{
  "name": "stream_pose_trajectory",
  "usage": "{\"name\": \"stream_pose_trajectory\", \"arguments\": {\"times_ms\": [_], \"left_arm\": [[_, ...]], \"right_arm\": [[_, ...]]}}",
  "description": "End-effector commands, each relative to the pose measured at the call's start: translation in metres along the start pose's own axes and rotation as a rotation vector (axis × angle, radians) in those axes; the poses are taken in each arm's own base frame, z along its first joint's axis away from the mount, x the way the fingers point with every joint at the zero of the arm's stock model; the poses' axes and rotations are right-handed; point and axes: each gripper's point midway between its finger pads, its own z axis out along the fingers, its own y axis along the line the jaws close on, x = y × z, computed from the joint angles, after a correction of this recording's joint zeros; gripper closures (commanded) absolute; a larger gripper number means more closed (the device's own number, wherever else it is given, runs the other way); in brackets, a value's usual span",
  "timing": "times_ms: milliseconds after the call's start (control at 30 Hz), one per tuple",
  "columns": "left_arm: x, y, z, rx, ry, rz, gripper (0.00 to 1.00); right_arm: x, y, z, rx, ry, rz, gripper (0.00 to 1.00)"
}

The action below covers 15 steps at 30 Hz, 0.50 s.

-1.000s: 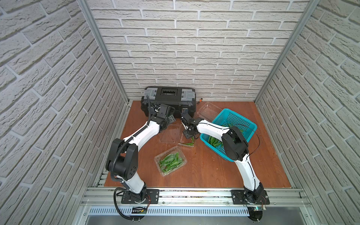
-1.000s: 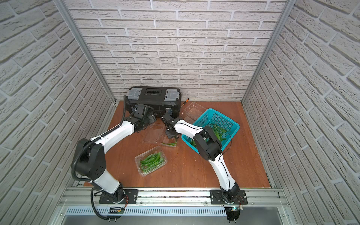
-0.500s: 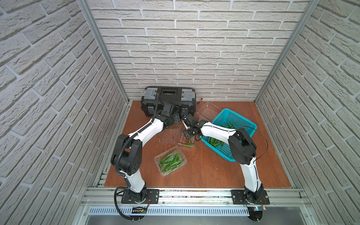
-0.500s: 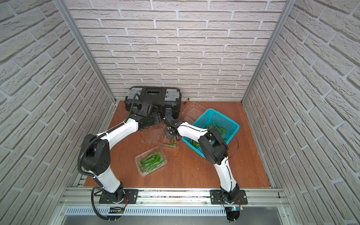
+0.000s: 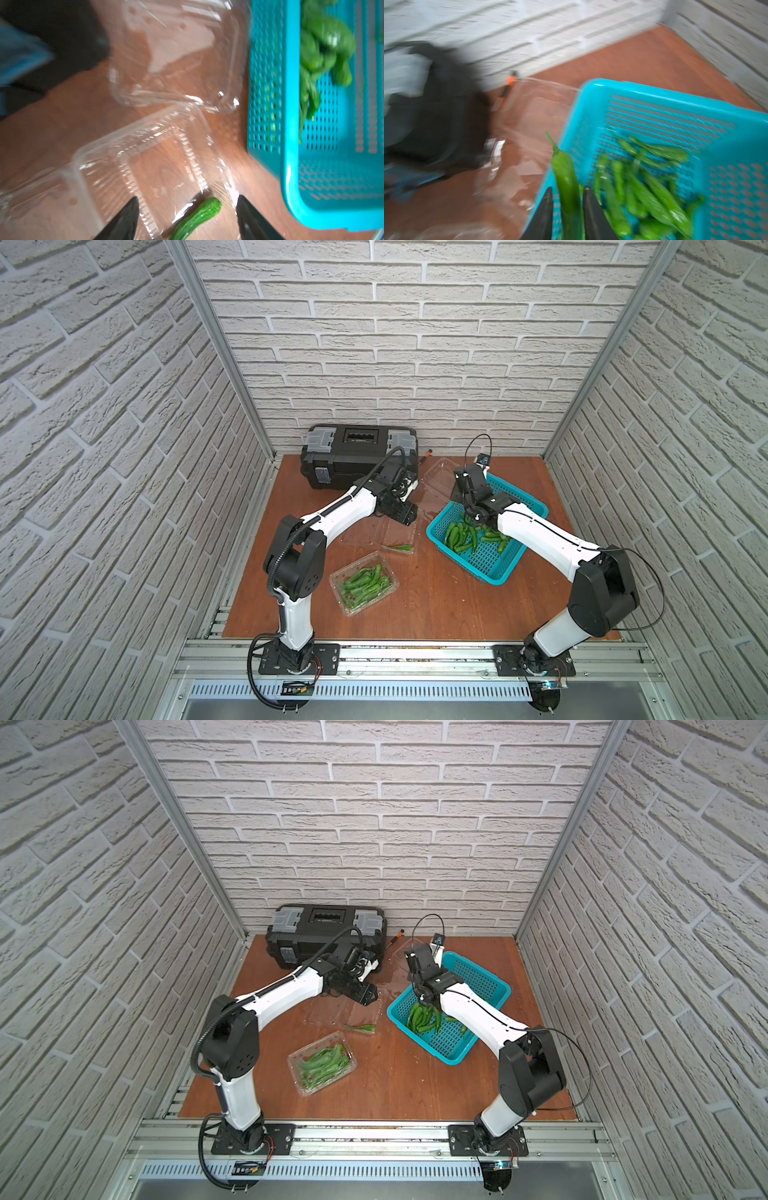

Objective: Take small green peppers out of containers
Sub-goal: Place the green pepper in the basket, then pick up the green pepper from the packing box.

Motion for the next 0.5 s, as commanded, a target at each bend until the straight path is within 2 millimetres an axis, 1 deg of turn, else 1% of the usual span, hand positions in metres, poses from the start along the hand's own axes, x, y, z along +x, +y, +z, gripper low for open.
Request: {"name": "stream_pose_trajectory", "arguments": {"times_ms": [0, 167, 300, 467], "left_arm": [[0.027, -0.012, 0.007, 0.026, 0.139, 0.085, 0.27], [0.039, -0.012, 0.013, 0.012, 0.194, 0.097, 0.29], [0.053, -0.008, 0.018, -0.015, 0.246, 0.101, 0.30], [0.064, -0.009, 0.024, -0.003, 0.275, 0.097, 0.31]], "right_arm": [[0.007, -0.028, 0.000, 0.110, 0.004, 0.113, 0.69], [0.010, -0.025, 0.004, 0.090, 0.022, 0.115, 0.70], [0.010, -0.022, 0.006, 0.073, 0.029, 0.113, 0.70], [0.016, -0.018, 0.010, 0.058, 0.054, 0.110, 0.70]]}}
